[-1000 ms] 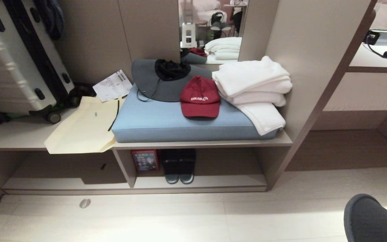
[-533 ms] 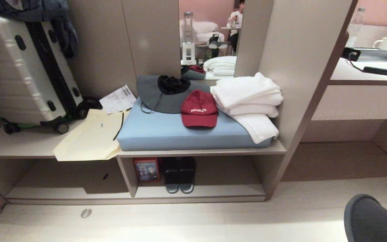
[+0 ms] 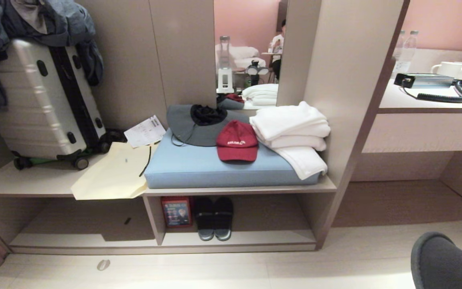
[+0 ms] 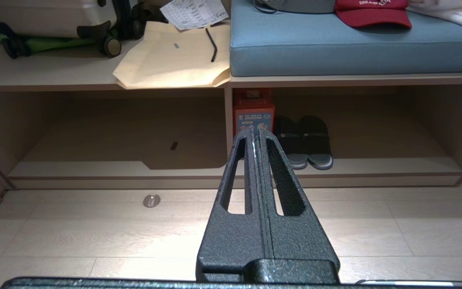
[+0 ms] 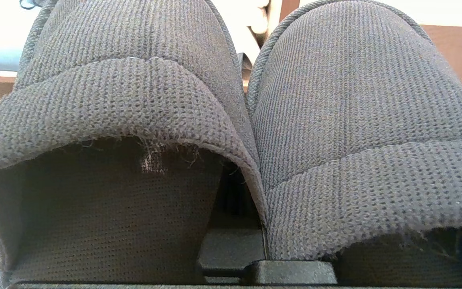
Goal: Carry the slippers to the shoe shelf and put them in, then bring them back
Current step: Place the slippers on the floor
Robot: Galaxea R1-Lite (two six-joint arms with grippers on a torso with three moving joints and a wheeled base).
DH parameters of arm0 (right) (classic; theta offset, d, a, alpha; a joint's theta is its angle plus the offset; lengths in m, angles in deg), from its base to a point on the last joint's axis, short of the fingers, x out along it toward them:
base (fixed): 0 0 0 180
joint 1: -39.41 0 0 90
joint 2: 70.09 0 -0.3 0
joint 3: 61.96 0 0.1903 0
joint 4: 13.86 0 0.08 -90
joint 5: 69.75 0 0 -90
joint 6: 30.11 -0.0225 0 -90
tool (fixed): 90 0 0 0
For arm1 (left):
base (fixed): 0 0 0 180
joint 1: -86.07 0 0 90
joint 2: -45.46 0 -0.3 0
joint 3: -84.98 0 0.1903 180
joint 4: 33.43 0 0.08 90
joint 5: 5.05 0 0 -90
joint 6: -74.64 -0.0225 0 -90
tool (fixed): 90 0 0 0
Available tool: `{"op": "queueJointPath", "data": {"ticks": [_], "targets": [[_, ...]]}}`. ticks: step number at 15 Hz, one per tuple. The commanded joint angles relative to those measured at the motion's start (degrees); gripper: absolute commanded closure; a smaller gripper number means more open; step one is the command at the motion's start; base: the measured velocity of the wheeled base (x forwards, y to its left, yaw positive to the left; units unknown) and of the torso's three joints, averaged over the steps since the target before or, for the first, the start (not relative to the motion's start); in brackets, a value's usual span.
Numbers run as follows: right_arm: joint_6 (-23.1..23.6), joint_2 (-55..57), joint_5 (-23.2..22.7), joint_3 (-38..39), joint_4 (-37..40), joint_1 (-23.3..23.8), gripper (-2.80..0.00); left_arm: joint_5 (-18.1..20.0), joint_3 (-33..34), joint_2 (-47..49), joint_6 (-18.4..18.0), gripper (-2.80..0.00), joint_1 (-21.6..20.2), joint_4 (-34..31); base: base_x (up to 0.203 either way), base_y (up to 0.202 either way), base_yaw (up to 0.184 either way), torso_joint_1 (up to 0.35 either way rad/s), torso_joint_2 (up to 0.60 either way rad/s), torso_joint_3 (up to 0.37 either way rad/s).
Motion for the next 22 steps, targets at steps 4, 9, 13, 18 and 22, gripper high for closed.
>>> {"op": "queueJointPath", "data": {"ticks": [4,9,13,18,22], "targets": [[0.0,-0.1,0.0,0.1,0.0,0.0,0.00,0.1,0.0,0.0,-0.1,0.00,0.0,0.0,0.000,0.000,0.000,0.002,0.00,0.007],[0.0,-0.1,0.0,0.1,0.0,0.0,0.00,0.0,0.0,0.0,0.0,0.00,0.0,0.0,0.000,0.000,0.000,0.000,0.00,0.000],[0.0,-0.1,0.0,0.1,0.0,0.0,0.00,0.0,0.0,0.1,0.1,0.00,0.0,0.0,-0.001,-0.102,-0.004,0.001,0.00,0.003],[0.0,-0.1,0.0,0.1,0.0,0.0,0.00,0.0,0.0,0.1,0.2,0.00,0.0,-0.1,0.000,-0.198,0.001,0.004,0.00,0.004],[0.0,-0.1,0.0,0.1,0.0,0.0,0.00,0.0,0.0,0.1,0.2,0.00,0.1,-0.1,0.000,-0.195,0.002,0.003,0.01,0.003]]}}
